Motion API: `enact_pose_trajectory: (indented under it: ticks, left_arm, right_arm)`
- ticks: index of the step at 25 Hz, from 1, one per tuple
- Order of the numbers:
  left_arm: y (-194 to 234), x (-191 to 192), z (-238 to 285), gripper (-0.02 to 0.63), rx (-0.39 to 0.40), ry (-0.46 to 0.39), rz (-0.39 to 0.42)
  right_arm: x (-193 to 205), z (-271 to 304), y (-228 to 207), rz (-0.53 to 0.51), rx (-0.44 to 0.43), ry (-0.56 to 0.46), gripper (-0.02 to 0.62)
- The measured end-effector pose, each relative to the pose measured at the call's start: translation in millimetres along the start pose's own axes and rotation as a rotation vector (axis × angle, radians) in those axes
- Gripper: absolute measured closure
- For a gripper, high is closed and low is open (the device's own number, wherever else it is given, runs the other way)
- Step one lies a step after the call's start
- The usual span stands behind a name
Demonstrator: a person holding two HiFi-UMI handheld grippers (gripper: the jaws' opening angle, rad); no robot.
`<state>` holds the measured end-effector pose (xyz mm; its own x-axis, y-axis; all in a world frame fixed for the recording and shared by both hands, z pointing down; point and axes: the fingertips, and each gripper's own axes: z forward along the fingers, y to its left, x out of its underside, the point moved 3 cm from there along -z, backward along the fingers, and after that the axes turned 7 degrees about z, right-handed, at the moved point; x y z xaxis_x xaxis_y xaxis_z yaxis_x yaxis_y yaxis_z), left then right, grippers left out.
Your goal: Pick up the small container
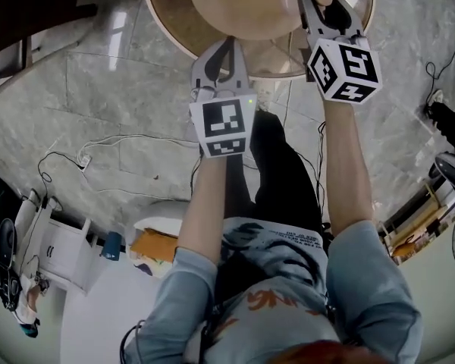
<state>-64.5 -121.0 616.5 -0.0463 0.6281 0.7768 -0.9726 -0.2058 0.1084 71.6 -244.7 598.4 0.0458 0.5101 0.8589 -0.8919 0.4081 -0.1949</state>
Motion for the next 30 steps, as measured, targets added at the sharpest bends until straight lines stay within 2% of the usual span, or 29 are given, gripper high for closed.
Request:
enact_pose_trajectory:
  ticks: [6,12,18,25,30]
  left_arm:
    - [-35.0,-57.0,-45.4,0.583,-0.039,-0.089,-0.008]
    - [-63.0,-107.2,-85.7,0.583,-0.075,-0.158,-0.048]
    - [-95.1,-167.5,-134.9,0.583,-0.083,-0.228,-0.033]
    - [-127.4,-254.2,-173.5,0.583,-0.050,-0.373,0.036]
    - [-148.0,-289.4,-195.2,0.583,-0.008,-0.437,0.116]
  right_arm:
    - [-56.4,-79.7,1.1,-0.049,-0.034,-0.043,0.451]
    - [-107.5,-149.2,-2.1,-0.015,-0.008,-0.103,0.451]
    - [-153.9,-213.7,-3.6,0.027,0.018,-0.158,0.451]
    - [-227.9,-273.5,-9.2,0.000,0.047,-0.278,0.451]
    - [-252.6,-297.3,-0.6,-0.048,0.024,-0.318,0.451]
